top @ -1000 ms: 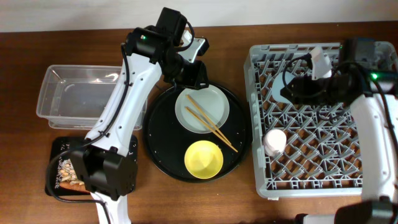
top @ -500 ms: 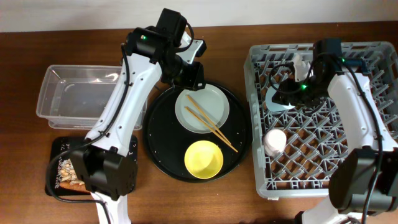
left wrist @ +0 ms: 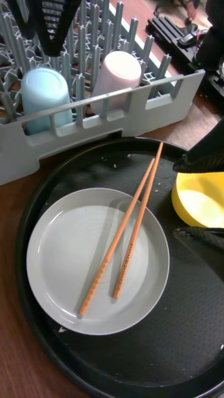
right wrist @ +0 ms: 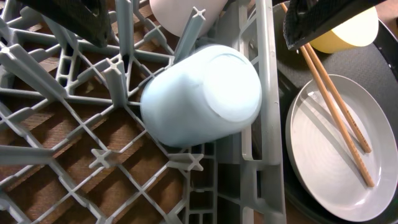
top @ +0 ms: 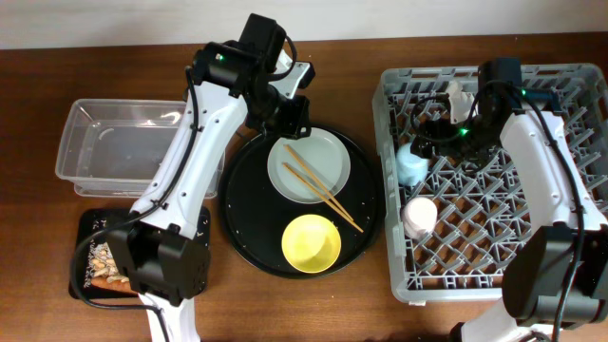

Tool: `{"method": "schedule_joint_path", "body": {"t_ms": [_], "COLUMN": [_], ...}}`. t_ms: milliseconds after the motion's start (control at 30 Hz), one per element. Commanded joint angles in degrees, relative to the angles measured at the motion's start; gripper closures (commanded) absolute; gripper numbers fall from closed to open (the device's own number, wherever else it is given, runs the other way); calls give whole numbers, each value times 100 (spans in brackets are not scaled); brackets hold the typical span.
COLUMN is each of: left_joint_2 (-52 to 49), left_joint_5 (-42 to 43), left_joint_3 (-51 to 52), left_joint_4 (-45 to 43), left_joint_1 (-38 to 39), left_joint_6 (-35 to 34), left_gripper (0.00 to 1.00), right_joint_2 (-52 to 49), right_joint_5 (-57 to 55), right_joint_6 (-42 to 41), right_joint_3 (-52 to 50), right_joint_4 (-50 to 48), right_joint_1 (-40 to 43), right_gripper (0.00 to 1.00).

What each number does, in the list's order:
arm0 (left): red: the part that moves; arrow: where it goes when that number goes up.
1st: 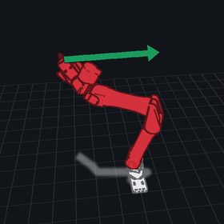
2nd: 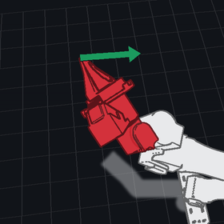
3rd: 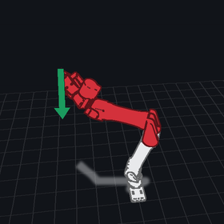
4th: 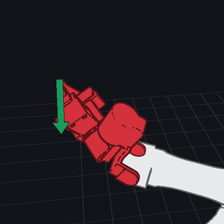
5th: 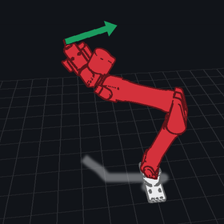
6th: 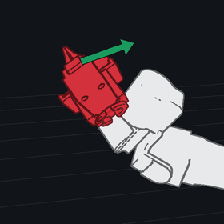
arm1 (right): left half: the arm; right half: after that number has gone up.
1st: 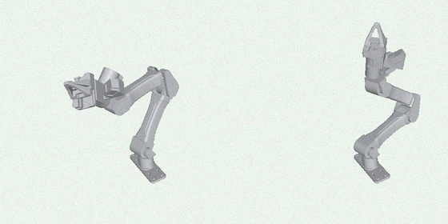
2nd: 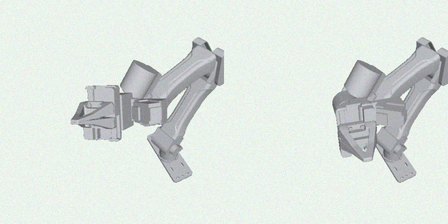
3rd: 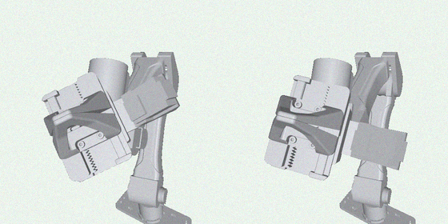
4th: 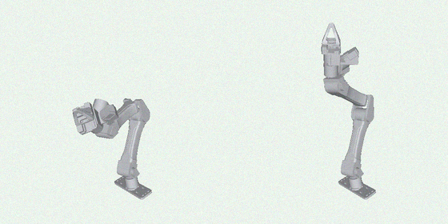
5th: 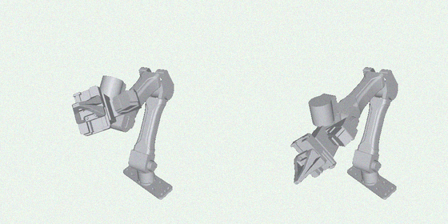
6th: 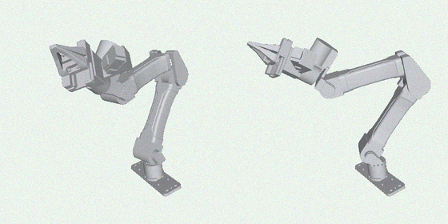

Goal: Sort waste into correct bins and load items into the dishwasher rack
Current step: 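Open the left gripper and set the blue cup in the rack with the right, then grasp the wooden chopsticks on the white plate with the right gripper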

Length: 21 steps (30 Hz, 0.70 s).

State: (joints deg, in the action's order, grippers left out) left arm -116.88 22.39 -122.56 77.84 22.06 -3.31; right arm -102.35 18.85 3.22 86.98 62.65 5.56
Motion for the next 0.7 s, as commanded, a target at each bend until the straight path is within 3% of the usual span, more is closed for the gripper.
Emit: {"method": "schedule_joint_path", "body": {"t_ms": [0, 133, 267, 300, 333, 367, 400, 433, 500, 567, 667], "left_joint_2": [142, 815, 1244, 1246, 1233, 1233, 1233, 1233, 1233, 1233, 1233], "left_joint_5": [-42, -638, -743, -782, -870, -896, -898, -944, -1130, -1132, -1132], "left_joint_3": [-26, -26, -26, -26, -15, -15, -15, -15, -15, -15, -15], "left_joint_4": [162, 439, 721, 833, 944, 1023, 1078, 1095, 1097, 1095, 1097], "left_joint_1": [-177, -675, -1235, -1449, -1687, -1818, -1934, -2020, -2247, -2299, -2299], "left_joint_6": [-33, -35, -37, -35, -35, -35, -35, -35, -35, -33, -35], "left_gripper": [75, 79, 77, 71, 56, 50, 39, 1, 1, 1, 1], "right_joint_2": [-24, 275, 708, 739, 715, 695, 640, 581, 365, 146, -361], "right_joint_5": [42, 391, 96, -286, -638, -887, -1139, -1276, -1388, -1510, -1508], "right_joint_6": [-24, -50, 184, 251, 251, 251, 251, 251, 251, 251, 251], "right_joint_3": [-2, 509, 686, 684, 673, 662, 651, 634, 619, 619, 619], "right_joint_4": [57, 660, 992, 1045, 1047, 1032, 955, 850, 507, 249, -7], "right_joint_1": [-35, -105, -1038, -1550, -1965, -2253, -2562, -2798, -3307, -3534, -3657], "right_gripper": [13, 19, 23, 26, 29, 33, 42, 47, 48, 55, 56]}}
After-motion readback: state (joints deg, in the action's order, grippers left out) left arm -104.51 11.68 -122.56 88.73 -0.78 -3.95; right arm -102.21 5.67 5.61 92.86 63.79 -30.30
